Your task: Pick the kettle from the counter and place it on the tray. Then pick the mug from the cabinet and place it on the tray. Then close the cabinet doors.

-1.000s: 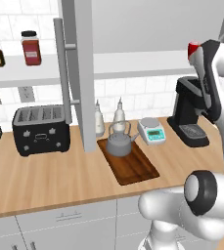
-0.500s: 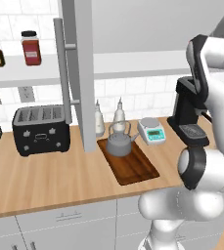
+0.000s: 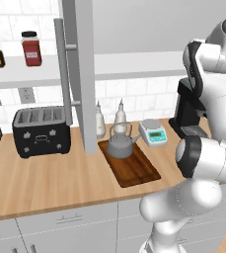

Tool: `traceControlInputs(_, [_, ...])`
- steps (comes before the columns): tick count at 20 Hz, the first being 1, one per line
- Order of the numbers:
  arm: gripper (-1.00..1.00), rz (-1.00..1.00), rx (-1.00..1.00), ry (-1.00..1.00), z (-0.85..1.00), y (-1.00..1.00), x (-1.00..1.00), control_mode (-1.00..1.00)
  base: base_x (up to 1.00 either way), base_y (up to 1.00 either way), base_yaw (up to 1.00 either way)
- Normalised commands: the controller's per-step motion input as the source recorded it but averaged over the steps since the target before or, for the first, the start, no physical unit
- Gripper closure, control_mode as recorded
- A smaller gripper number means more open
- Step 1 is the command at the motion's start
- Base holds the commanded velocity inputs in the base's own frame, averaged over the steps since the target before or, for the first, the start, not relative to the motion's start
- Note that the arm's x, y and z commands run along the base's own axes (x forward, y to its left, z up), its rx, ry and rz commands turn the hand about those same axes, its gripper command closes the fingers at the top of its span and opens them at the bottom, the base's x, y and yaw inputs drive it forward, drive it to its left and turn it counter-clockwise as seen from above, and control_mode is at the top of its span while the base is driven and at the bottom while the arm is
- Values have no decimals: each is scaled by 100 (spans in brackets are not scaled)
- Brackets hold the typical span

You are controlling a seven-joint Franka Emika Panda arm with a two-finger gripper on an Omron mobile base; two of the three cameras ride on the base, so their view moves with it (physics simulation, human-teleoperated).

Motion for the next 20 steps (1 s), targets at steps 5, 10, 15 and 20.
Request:
traceControlInputs(5, [-100, -1, 2, 0, -1, -28, 31, -100, 0, 0, 0])
traceControlInputs(10, [-100, 0, 12, 0, 0, -4, 21, -100, 0, 0, 0])
traceControlInputs(15, [-100, 0, 12, 0, -2, 0, 36, -100, 0, 0, 0])
traceControlInputs(20, [-100, 0, 8, 0, -2, -2, 57, -100, 0, 0, 0])
